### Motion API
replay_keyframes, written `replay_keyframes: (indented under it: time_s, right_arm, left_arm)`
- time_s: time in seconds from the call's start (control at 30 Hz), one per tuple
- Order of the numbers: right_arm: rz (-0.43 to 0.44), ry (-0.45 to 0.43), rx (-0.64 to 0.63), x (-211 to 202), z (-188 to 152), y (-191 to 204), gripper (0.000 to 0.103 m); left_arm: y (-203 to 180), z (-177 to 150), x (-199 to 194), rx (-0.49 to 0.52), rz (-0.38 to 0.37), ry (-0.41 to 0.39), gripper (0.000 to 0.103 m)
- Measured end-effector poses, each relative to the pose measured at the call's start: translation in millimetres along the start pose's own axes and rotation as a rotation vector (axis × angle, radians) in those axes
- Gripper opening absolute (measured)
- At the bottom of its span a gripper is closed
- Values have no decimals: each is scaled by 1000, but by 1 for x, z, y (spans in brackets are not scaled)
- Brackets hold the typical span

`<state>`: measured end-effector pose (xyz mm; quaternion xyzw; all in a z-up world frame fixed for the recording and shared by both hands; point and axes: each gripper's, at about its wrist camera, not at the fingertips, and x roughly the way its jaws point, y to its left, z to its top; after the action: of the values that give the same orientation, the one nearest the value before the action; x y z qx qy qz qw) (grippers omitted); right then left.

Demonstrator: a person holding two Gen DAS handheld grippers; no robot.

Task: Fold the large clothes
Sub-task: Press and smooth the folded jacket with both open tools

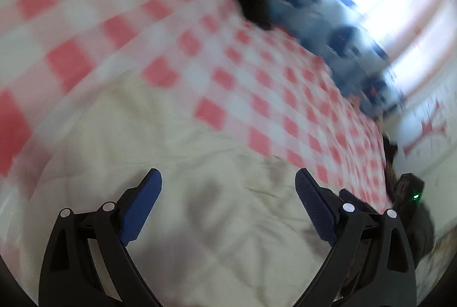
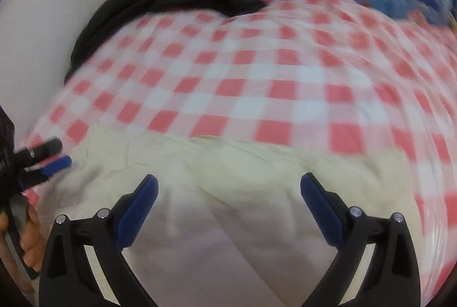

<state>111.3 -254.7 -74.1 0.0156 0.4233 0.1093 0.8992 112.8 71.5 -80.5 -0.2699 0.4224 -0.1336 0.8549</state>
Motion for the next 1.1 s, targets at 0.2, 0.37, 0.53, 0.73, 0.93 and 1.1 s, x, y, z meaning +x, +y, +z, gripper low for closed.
replay_keyframes:
  time_s: [0.2,0.37,0.53,0.73,0.93,1.1]
  right_arm:
    - [-26,196,43,81,-6,-9,98]
    - [3,169,68,41,4,-26,96]
    - [-129,-45,102,-48,-25,-69,96]
    - [-124,-52,277,-18,-86,-136,96]
    - [-142,-18,246,-38,-79,-130,96]
    - [-204,-145,180,-97,-108,-109,96]
  left_arm:
    - [17,-17,29,43,49,9,92]
    - [14,-12,3,2,6,14,92]
    - [21,-20,-37,42,45,-75,92]
    - [48,-37,-4,33,75,-36,93]
    - [38,-37,-17,27,117,-32,94]
    - [11,-51,-53,70,43,-112,94]
